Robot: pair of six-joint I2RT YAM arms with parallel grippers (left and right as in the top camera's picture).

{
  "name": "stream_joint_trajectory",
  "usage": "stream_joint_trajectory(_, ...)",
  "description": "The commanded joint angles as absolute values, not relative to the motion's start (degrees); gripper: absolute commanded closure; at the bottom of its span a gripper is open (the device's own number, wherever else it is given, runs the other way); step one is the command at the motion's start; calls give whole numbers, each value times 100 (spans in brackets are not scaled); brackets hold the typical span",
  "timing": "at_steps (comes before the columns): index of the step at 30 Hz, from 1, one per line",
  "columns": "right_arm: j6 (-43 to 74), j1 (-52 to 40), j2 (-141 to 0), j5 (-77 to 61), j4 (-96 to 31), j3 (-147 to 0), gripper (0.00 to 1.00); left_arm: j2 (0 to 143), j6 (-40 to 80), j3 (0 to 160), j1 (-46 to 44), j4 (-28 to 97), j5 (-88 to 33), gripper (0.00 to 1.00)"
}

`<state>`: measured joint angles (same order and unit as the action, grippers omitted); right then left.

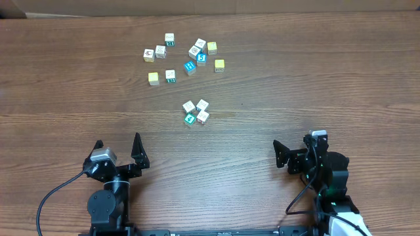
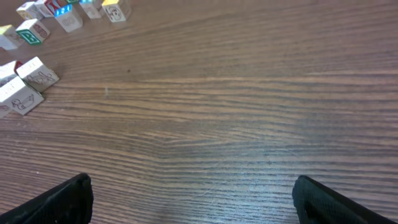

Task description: Form a circle

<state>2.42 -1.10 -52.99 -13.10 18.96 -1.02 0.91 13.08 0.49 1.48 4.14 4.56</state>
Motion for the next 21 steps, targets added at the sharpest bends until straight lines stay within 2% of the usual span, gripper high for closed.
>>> stream_joint_trajectory(1, 274, -62, -5022, -1293, 1769, -43, 0, 25, 1179, 30, 119, 410, 449, 0)
stream_joint_trajectory(21, 161, -62, -3299, -1251, 537, -45, 0, 25, 1179, 30, 119, 410, 449, 1)
